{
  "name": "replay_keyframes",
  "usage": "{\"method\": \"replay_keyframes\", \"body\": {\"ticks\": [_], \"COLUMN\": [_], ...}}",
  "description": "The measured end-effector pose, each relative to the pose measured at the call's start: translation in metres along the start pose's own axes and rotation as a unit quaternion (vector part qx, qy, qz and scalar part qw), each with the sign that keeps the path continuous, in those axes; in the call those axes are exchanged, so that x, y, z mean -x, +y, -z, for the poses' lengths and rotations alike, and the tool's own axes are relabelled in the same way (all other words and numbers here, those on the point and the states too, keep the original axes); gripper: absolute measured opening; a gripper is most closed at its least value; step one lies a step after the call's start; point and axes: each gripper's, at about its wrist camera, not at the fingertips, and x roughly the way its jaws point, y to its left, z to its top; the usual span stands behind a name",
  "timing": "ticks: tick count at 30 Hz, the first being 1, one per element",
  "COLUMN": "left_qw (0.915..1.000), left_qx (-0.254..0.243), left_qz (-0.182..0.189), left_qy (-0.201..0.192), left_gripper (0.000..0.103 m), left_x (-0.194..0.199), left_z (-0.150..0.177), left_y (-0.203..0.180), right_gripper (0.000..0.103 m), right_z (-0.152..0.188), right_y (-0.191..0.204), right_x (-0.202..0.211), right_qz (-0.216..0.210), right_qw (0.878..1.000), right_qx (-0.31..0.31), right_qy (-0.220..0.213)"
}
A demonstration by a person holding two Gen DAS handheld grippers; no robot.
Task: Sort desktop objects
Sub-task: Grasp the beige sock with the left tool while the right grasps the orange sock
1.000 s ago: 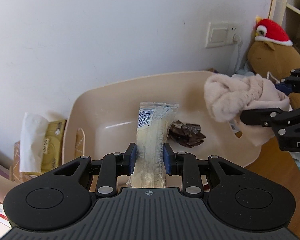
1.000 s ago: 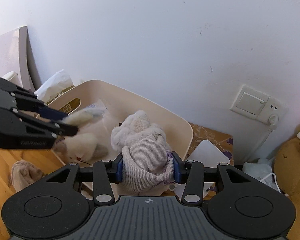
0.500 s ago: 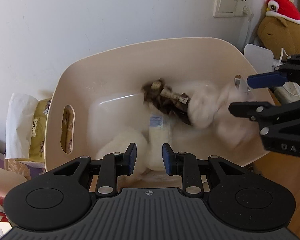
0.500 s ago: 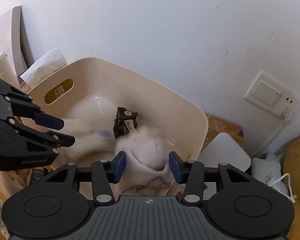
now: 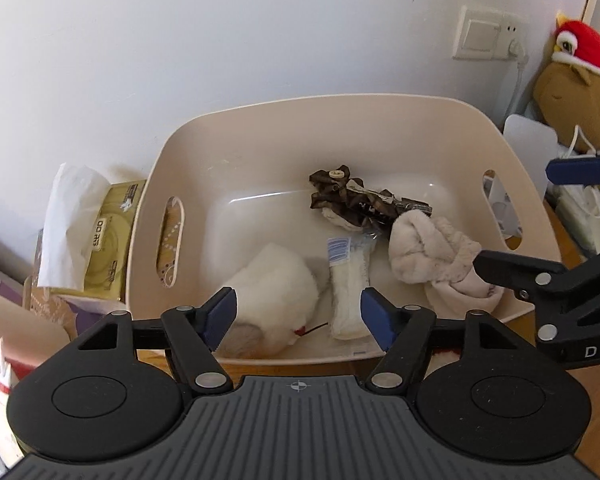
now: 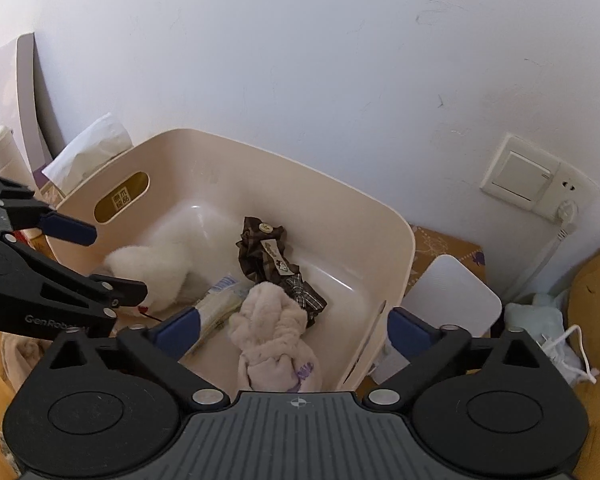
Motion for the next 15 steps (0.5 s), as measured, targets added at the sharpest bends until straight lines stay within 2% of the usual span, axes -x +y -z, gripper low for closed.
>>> {"method": "replay_keyframes", "body": {"ticks": [6, 11, 15], "left_qw": [0.9999, 0.9997, 0.9996], "left_qx": [0.004, 0.004, -0.001], "left_qz": [0.008, 0.017, 0.022], "left_qy": [-0.011, -0.018, -0.017], "left_gripper": [0.074, 0.074, 0.075], "left_x": [0.019, 0.037, 0.047], "left_z": [0.011, 0.029, 0.045], "left_y": [0.009, 0.014, 0.017], "right_gripper": [0.103, 0.103, 0.103], "right_z": [0.007, 0.018, 0.031], "right_y": [0.0, 0.002, 0.004], "right_x": [0.019, 0.037, 0.045], "right_qz": [-0.004, -0.01, 0.004], "right_qw": [0.999, 0.999, 0.998], "right_qx": [-0.038, -0.046, -0.057], "right_qy": [-0.011, -0.021, -0.018]}}
